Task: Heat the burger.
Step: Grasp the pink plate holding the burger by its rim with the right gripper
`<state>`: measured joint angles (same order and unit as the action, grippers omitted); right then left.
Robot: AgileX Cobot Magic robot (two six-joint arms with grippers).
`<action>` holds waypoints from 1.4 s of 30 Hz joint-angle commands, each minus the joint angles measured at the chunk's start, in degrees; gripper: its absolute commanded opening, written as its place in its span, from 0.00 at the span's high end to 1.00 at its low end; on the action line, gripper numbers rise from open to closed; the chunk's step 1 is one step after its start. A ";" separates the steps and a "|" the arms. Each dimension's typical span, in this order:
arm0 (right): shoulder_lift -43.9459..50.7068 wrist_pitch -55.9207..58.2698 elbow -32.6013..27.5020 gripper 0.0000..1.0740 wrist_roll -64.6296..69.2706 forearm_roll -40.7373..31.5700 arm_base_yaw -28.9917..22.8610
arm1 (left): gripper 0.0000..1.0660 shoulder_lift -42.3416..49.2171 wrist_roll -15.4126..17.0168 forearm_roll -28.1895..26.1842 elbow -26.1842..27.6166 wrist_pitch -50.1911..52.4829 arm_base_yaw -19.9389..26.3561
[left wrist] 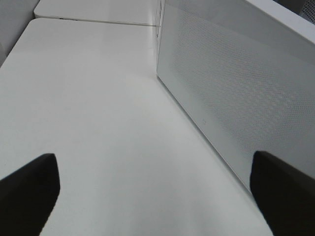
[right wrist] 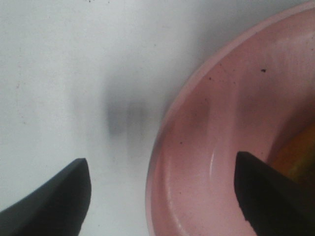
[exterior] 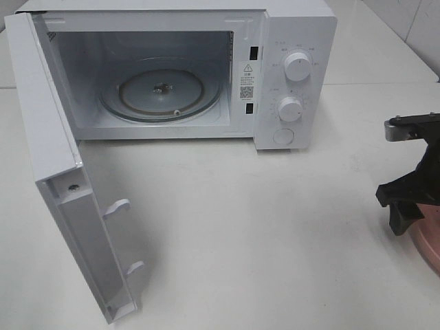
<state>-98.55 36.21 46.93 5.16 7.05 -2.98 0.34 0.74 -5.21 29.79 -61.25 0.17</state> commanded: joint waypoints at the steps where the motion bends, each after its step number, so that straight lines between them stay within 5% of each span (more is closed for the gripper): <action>1: -0.69 -0.92 0.23 0.27 0.34 0.46 0.17 | 0.08 0.97 0.00 0.17 -0.17 -0.11 -0.11; 26: -8.65 -4.93 0.23 0.26 0.74 0.34 0.17 | 0.08 0.97 0.00 0.17 -0.17 -0.11 -0.11; 34: -8.65 -3.72 0.23 0.53 2.29 0.46 0.17 | 0.08 0.97 0.00 0.17 -0.17 -0.11 -0.11; 36: -8.65 -3.72 0.23 0.76 2.29 0.92 0.17 | 0.08 0.97 0.00 0.17 -0.17 -0.11 -0.11; 37: -8.65 -3.72 0.23 0.76 2.29 0.92 0.17 | 0.08 0.97 0.00 0.17 -0.17 -0.11 -0.11; 39: -8.65 -3.72 0.23 0.94 2.29 1.32 0.17 | 0.08 0.97 0.00 0.17 -0.17 -0.11 -0.11; 42: -8.65 -3.67 0.23 1.00 2.29 1.32 0.17 | 0.08 0.97 0.00 0.17 -0.17 -0.11 -0.11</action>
<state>-105.88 33.63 47.61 8.08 8.54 -2.92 0.34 0.74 -5.21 29.79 -61.25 0.17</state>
